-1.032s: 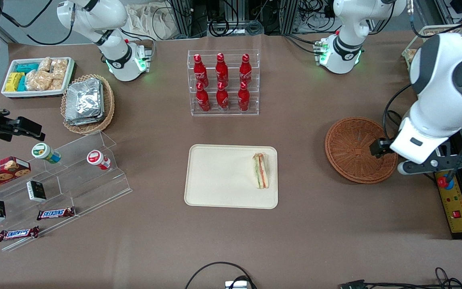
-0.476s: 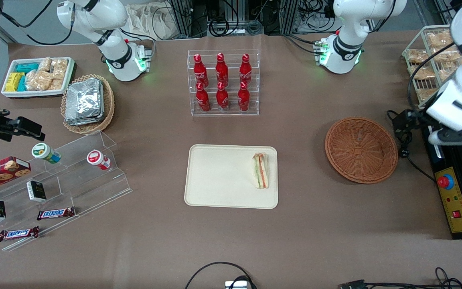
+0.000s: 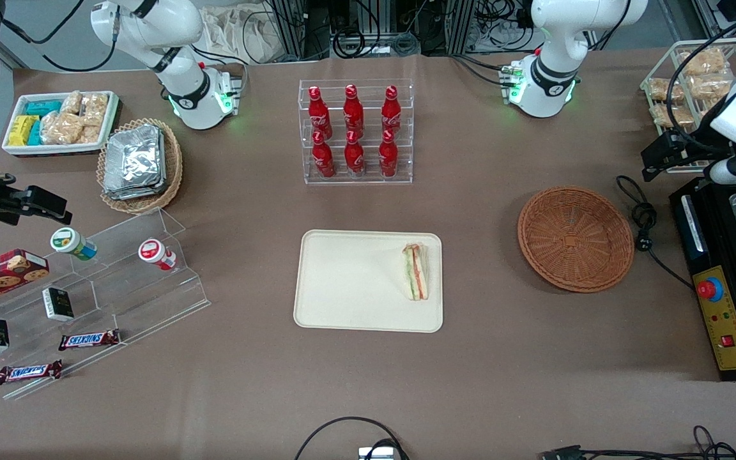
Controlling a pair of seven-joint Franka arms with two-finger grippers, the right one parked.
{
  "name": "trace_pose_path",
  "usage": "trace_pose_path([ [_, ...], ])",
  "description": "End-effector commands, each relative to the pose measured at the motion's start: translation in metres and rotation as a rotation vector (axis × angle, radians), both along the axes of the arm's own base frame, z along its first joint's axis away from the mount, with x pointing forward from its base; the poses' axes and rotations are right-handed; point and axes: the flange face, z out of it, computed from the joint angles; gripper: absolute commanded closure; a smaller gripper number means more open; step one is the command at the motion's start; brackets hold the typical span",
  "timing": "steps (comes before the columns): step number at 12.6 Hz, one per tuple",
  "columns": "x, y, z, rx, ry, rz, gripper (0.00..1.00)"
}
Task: Place sandwich from basket to tray
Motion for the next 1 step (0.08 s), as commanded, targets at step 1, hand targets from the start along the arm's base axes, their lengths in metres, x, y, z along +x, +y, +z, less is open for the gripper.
trace_pose_path([
  [1, -0.0071, -0.0012, -0.0057, -0.01, 0.039, -0.004, 0.0],
])
